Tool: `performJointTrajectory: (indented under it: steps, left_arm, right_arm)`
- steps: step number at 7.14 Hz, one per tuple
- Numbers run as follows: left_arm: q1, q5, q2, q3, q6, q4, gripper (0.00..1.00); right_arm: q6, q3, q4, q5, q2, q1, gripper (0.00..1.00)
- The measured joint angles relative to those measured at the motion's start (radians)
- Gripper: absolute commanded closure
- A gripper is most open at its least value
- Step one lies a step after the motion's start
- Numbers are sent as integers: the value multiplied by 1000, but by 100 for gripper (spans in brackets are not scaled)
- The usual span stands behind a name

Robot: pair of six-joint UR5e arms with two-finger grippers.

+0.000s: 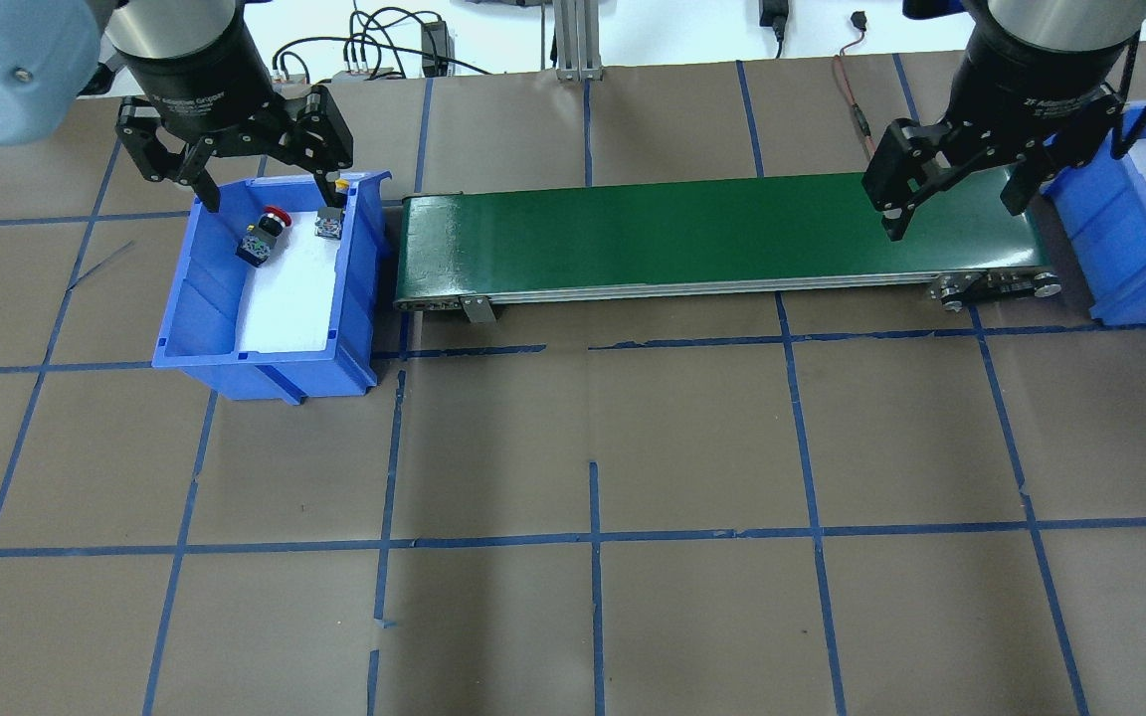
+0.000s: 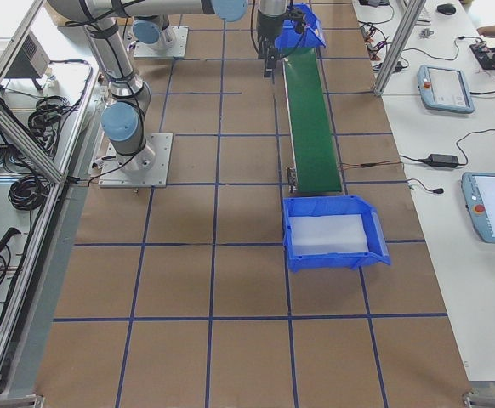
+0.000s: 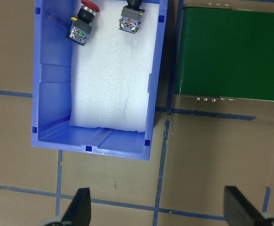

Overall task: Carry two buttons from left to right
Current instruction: 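Reach the left gripper down to the yellow button in the blue bin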

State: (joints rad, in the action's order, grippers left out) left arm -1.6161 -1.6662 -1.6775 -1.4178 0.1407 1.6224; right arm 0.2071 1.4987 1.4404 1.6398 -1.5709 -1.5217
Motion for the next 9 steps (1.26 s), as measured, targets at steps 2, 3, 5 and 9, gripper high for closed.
performJointTrajectory:
  steps: [2, 3, 5, 9]
  left_arm:
    - [6, 3, -14, 1, -3, -9, 0]
    - [26, 4, -25, 2, -10, -24, 0]
    - [149, 8, -79, 6, -90, -99, 0]
    - [231, 26, -272, 22, -184, -297, 0]
  right_arm:
    - [1, 0, 0, 0, 0, 1, 0]
    - [1, 0, 1, 0, 0, 1, 0]
    - [1, 0, 0, 0, 1, 1, 0]
    - [1, 1, 0, -1, 5, 2, 0]
